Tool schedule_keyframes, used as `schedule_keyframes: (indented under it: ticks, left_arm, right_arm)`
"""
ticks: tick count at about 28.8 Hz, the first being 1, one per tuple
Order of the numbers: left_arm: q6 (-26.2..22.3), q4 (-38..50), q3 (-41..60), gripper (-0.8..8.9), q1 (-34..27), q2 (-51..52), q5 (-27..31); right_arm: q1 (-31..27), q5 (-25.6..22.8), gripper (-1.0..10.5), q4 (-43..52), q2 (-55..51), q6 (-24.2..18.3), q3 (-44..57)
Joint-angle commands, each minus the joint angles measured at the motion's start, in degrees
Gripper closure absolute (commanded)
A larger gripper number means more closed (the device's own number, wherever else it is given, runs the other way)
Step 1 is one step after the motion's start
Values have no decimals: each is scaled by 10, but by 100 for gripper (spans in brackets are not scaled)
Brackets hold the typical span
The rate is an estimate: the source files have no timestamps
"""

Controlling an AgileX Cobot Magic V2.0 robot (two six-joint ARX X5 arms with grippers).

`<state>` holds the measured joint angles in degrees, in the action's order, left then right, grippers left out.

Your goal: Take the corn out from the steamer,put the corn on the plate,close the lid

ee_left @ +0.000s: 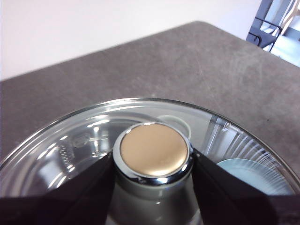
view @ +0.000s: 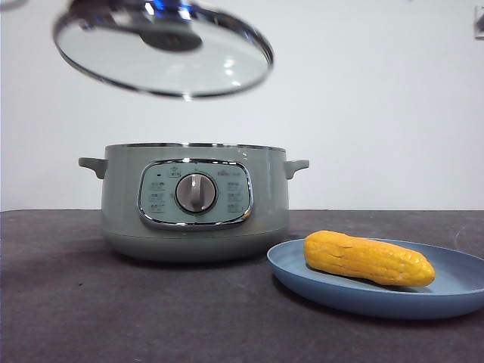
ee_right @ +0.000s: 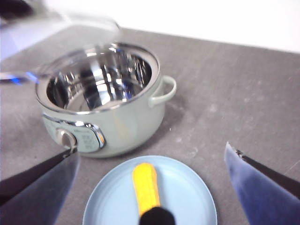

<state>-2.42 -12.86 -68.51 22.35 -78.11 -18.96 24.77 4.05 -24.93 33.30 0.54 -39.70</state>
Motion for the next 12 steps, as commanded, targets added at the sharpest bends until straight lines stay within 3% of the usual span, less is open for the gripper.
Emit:
schedule_keyframes:
  ticks: [1, 12]
  left_arm:
    - [-7, 69, -5, 821, 6, -19, -5]
    - [-24, 124, -5, 821, 9, -103, 13]
  right_arm:
    - [1, -2, 379, -9, -23, 5, 3]
    - [1, -2, 379, -34, -33, 5, 2]
